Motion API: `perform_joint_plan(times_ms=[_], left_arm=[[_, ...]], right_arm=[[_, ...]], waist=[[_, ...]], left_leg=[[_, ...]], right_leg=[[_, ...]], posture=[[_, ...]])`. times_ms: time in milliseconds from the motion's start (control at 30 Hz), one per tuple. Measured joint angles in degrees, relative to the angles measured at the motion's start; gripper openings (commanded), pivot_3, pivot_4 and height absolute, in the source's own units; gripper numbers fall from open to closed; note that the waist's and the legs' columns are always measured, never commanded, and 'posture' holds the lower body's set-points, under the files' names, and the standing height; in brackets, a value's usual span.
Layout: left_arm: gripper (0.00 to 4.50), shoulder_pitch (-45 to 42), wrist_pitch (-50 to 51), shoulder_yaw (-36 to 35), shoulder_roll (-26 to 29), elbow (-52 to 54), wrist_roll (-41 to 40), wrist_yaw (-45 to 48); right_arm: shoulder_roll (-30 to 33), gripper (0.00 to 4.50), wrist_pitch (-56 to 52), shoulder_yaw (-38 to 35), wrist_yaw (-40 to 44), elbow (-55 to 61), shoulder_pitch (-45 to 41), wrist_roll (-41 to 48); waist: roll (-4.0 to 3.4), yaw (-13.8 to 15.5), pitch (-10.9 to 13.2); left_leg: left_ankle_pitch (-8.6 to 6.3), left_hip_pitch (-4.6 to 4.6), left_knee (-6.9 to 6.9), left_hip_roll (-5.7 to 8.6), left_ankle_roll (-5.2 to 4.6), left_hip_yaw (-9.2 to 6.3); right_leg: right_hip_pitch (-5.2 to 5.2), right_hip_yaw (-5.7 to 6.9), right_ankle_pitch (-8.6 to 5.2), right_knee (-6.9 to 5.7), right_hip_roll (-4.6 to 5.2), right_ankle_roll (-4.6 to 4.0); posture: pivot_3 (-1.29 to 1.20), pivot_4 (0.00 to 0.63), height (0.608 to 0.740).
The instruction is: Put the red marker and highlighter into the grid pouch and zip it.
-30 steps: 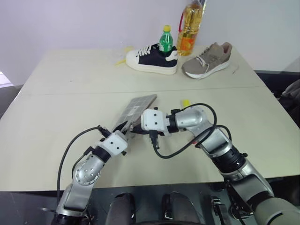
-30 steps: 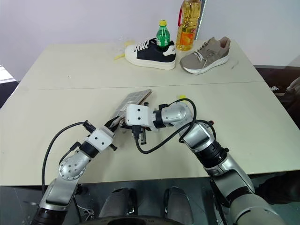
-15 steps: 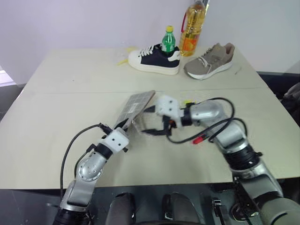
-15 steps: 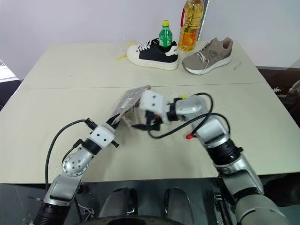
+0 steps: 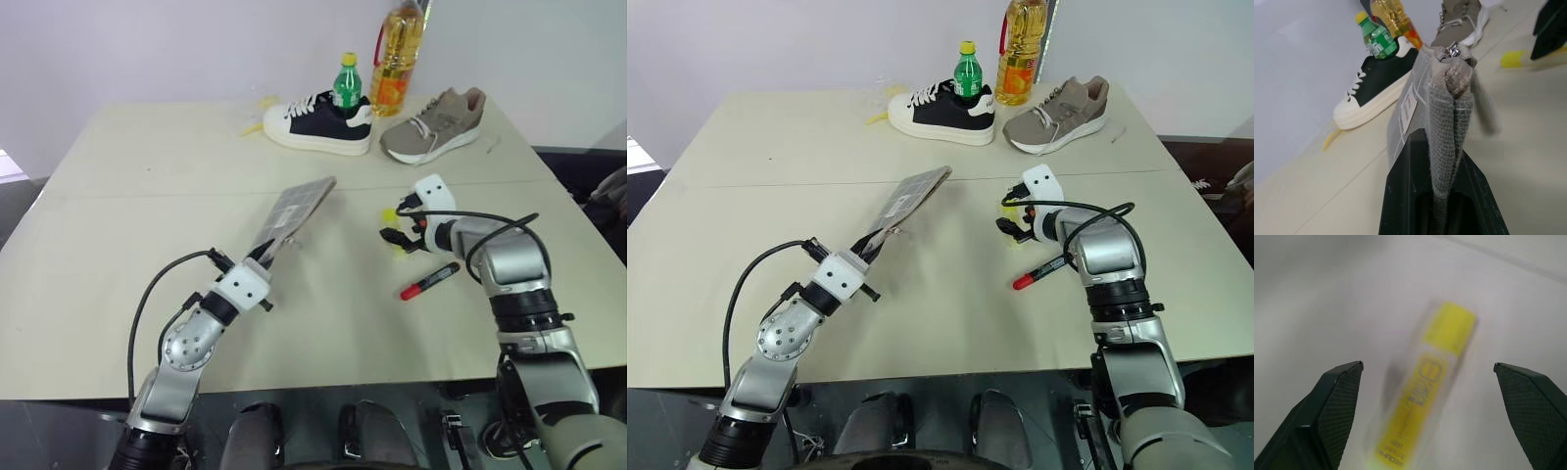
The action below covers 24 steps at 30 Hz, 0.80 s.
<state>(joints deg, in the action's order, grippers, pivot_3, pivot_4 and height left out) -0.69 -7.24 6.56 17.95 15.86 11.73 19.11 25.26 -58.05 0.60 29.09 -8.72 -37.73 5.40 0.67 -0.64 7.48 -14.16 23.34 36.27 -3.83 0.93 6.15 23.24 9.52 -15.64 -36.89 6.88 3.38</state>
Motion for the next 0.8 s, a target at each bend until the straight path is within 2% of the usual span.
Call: perform_joint_plan(times_ms=[67,133,233,333,433,567,700,800], left_arm=[[0.00,-0.8,0.0,-0.1,0.1,-0.3,-0.4,0.2],[0.00,-1.8,-0.1,-0.1,0.1,-0.6,-1.1,0.5],[0.00,-2.0,-0.5,-0.1,0.1,-1.1,-1.8,0.9],[0.00,-2.0,-0.5,-0.1,0.1,-1.5,-2.8,1.8],[0.00,-2.0,0.2,-0.1,0.1,-1.5,-5.2,3.3],[0.00,-0.5,3.3,-0.7,0.7,-1.5,-10.8,6.8],[0.00,0.2,5.5,-0.9,1.5,-0.5,-14.6,9.0],[0.00,0.4,6.3,-1.5,2.1,0.4,-16.3,9.8]], right_arm=[[-2.4,4.48,-2.3,-1.5,-2.2,0.2,0.6,0.6],[-2.9,3.94,-3.3,-2.2,-3.7,0.5,0.6,1.0],[-3.2,2.60,-4.1,-3.2,-5.4,0.5,0.6,1.1],[-3.2,0.96,-4.0,-3.1,-6.0,0.6,0.7,1.2],[-0.2,0.86,0.9,1.0,-3.6,0.9,1.6,0.3],[8.4,0.86,19.0,9.0,5.3,4.2,2.5,-3.4],[13.0,0.86,32.1,10.9,12.5,6.4,2.7,-4.6],[14.0,0.86,37.2,11.0,16.0,6.4,3.0,-4.6]], waist=[[0.00,0.0,0.0],[0.03,0.1,0.0],[0.03,0.0,0.0],[0.03,0.0,0.0],[0.01,-0.1,0.0],[-0.14,-0.1,0.1],[-0.10,-0.1,0.1],[-0.08,0.0,0.1]], left_leg=[[0.00,0.00,0.00,0.01,0.00,0.00],[0.00,0.00,0.01,0.01,0.00,-0.02],[0.00,-0.01,0.01,0.01,0.00,-0.02],[0.00,-0.01,0.00,0.01,0.00,-0.02],[0.00,-0.01,0.00,0.01,0.00,-0.02],[0.00,0.01,-0.01,0.02,0.00,-0.01],[0.00,-0.01,-0.01,0.01,0.00,-0.02],[0.00,-0.02,0.01,0.01,0.00,-0.02]], right_leg=[[-0.01,0.00,0.00,0.00,0.00,0.00],[-0.03,0.00,0.00,-0.01,0.00,0.00],[-0.04,0.00,0.00,0.00,0.00,0.01],[-0.03,0.00,0.00,-0.01,-0.03,0.01],[-0.03,-0.01,0.00,0.01,-0.02,0.01],[0.00,-0.03,-0.02,0.05,-0.04,0.05],[-0.03,-0.03,-0.02,0.05,-0.06,0.05],[-0.06,-0.03,-0.02,0.05,-0.05,0.04]], posture=[[0.00,0.150,0.702],[0.00,0.150,0.702],[0.00,0.150,0.702],[0.00,0.150,0.702],[0.00,0.150,0.702],[0.00,0.150,0.702],[0.00,0.150,0.702],[0.00,0.150,0.702]])
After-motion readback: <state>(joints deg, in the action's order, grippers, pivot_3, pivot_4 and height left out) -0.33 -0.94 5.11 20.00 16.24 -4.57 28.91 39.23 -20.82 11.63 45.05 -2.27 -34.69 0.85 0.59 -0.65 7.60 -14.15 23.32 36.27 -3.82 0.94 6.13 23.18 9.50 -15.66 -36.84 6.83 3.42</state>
